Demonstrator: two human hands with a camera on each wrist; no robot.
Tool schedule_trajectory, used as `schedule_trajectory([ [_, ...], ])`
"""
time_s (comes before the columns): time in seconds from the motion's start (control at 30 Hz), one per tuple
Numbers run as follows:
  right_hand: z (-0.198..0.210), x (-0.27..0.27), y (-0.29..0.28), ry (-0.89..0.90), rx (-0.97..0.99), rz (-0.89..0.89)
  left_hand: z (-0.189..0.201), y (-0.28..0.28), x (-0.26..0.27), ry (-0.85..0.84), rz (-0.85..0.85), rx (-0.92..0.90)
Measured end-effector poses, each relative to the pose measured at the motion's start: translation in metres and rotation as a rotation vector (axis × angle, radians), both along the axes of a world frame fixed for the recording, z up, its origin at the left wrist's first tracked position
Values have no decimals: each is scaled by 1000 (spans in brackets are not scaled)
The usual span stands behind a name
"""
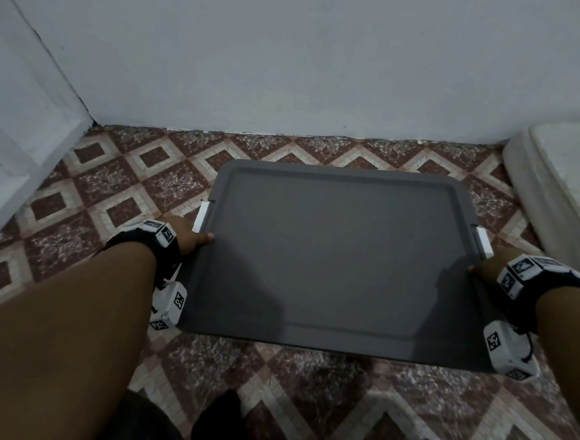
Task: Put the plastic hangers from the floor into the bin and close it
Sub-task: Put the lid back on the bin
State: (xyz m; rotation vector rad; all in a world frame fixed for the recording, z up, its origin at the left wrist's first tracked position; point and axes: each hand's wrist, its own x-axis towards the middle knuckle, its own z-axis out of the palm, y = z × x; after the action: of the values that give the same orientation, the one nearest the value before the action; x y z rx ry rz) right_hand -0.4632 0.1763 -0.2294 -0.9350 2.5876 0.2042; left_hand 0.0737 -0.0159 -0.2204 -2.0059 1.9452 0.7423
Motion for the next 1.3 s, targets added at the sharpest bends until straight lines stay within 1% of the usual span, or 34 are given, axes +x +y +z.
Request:
schedule_trajectory([
  [0.07, 1, 1, 0, 0, 14, 5, 0, 0, -1, -42, -35, -4],
  [0.2, 2, 1, 0, 54, -57, 20, 2, -2, -4, -134, -111, -34],
  [0.3, 0, 1, 0, 30, -19, 53, 2, -3, -4, -149, -126, -38],
  [0.37, -5, 1, -2, 41, -6, 90, 2, -4, -3, -153, -118, -37],
  [0.4, -7, 4, -2, 42, -27, 83, 2, -4, -3, -152, -111, -34],
  [0.53, -5, 3, -1, 19, 12, 85, 5, -2, -5, -152, -101, -30],
  [0.6, -3, 1, 1, 37, -17, 84, 6, 0, -6, -153, -98, -26],
  [0.73, 3, -2, 1, 34, 13, 121, 5, 1, -6, -100, -42, -6],
  [0.87, -1, -1, 7, -45, 65, 71, 1, 6, -7, -83, 18, 39],
  [0.93, -2, 1, 8, -69, 61, 63, 0, 9, -10, -64, 41, 38],
  [1.13, 2, 4, 8, -71, 26, 59, 4, 12, -17, -97, 22, 45],
  [1.3, 1, 6, 9, -67, 8, 49, 1, 15, -17, -69, 40, 18],
])
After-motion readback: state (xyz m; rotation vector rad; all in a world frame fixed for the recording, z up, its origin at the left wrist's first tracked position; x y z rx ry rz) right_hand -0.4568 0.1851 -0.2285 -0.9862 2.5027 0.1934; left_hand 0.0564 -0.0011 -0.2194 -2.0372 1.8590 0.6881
